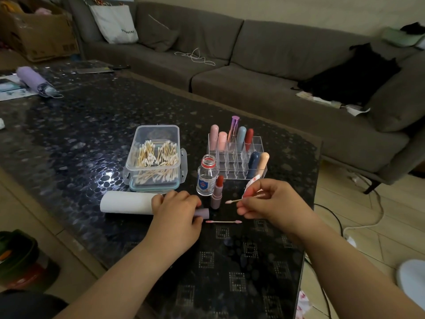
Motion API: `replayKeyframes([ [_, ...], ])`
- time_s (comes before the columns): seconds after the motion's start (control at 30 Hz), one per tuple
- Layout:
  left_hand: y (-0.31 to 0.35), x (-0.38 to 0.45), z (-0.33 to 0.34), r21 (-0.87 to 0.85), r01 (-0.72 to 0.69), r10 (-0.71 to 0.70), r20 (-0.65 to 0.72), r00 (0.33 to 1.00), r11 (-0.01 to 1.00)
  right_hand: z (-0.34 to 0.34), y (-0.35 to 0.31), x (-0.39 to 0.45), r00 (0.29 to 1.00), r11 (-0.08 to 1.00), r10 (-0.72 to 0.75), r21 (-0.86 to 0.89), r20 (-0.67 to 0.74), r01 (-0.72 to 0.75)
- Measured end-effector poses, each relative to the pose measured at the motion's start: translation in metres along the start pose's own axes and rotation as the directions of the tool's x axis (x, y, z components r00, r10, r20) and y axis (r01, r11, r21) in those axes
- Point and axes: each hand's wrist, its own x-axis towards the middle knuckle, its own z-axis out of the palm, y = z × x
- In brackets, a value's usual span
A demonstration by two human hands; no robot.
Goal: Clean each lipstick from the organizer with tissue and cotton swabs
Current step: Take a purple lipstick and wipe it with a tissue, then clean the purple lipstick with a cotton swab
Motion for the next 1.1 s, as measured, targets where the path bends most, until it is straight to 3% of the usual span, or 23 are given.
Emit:
replayKeyframes([
  [0.2, 0.008, 0.007, -0.001, -0.116, 0.082, -0.09, -0.068, 0.994, 0.99, -0.003, 0.001, 0.001, 0.997, 0.986, -0.015, -0.166, -0.072, 0.003],
  [0.53, 0.029, 0.019, 0.009, -0.17, 0.156, -0.168, -0.057, 0.984, 0.973, -0.01, 0.003, -0.003, 0.997, 1.0, -0.017, 0.019, -0.071, 0.019],
  [0.93, 0.038, 0.023, 0.011, -0.222, 0.18, -0.195, -0.048, 0.98, 0.958, -0.017, 0.006, -0.008, 0.998, 0.998, -0.044, 0.047, -0.044, 0.047],
  [1.1, 0.043, 0.017, -0.001, -0.38, 0.163, -0.203, -0.068, 0.977, 0.911, -0.019, 0.004, -0.011, 0.989, 0.986, -0.122, 0.101, -0.085, 0.13],
])
